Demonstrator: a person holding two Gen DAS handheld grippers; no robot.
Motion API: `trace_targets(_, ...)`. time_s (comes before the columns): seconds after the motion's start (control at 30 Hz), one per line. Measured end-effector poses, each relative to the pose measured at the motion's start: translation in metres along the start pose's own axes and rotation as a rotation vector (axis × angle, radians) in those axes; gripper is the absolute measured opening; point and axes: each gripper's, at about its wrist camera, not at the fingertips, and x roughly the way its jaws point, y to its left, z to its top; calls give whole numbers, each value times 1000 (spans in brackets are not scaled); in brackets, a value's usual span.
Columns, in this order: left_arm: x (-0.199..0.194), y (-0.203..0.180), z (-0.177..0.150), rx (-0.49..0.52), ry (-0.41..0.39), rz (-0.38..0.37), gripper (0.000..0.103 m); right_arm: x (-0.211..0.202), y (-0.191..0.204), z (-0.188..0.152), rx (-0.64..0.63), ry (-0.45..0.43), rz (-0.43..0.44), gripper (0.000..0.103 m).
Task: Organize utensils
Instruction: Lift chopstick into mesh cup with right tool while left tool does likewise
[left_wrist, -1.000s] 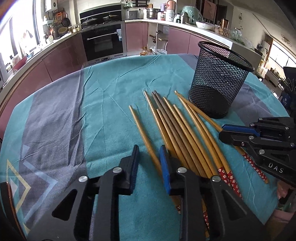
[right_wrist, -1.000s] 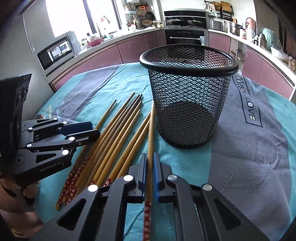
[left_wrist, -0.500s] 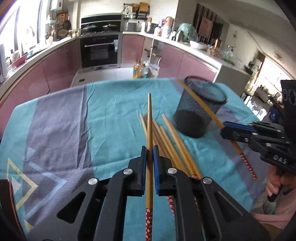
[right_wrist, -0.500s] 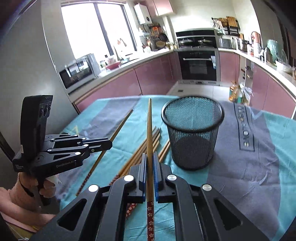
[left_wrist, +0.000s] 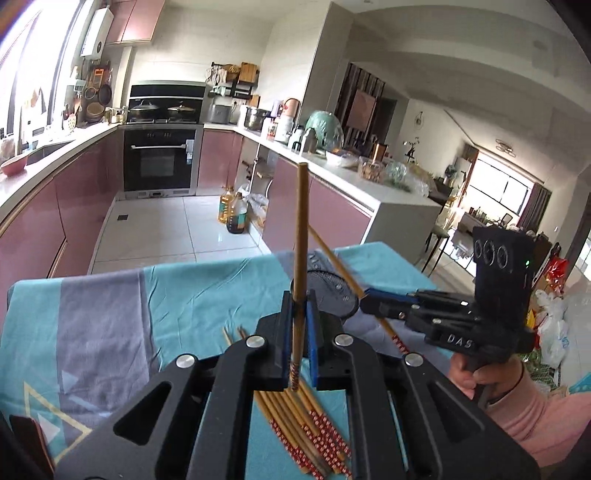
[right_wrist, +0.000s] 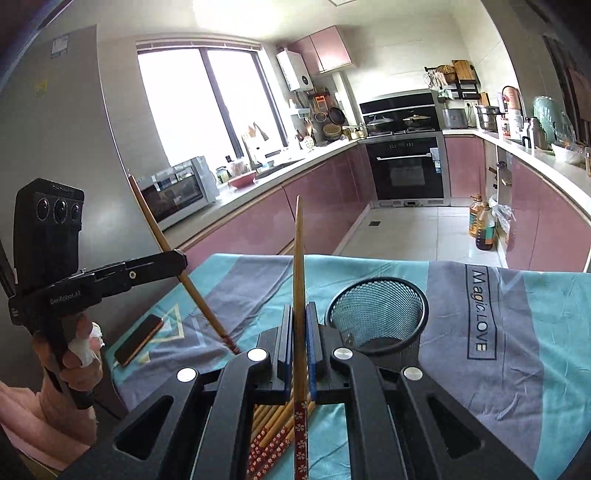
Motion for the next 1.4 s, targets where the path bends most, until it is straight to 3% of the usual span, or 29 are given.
trace_targets(0.1,2,-3,14,-16,-16,-36,8,-2,0,8,16,-31,33,6)
trace_targets(0.27,13,-13,39,-19,-41,-77,8,-4,-4,30,-2,-97,-8,6)
trace_targets(0.47,32,-23,63,-7,-59,-82,7,-4,-10,65,-26,-173,-74,6)
trace_targets(0.63,54,-32,66,13,-28,-43,7,2,-18,77,-40,-181,-120,6)
trace_targets(0.83,95,-32,49,34,66,-26,8,27,-31,68,-46,-88,-158,6)
trace_targets(1.0,128,-30,28,44,163,-20,8,58,-44,51,-35,85,-170,6)
trace_targets(1.13,147,-24,19,48,193,-13,8,76,-47,42,-20,168,-174,6)
trace_targets(1.27,157,-22,20,54,204,17,10,81,-49,41,1,183,-191,7)
trace_targets(1.4,157,-20,24,59,184,45,24,78,-53,36,13,163,-217,23)
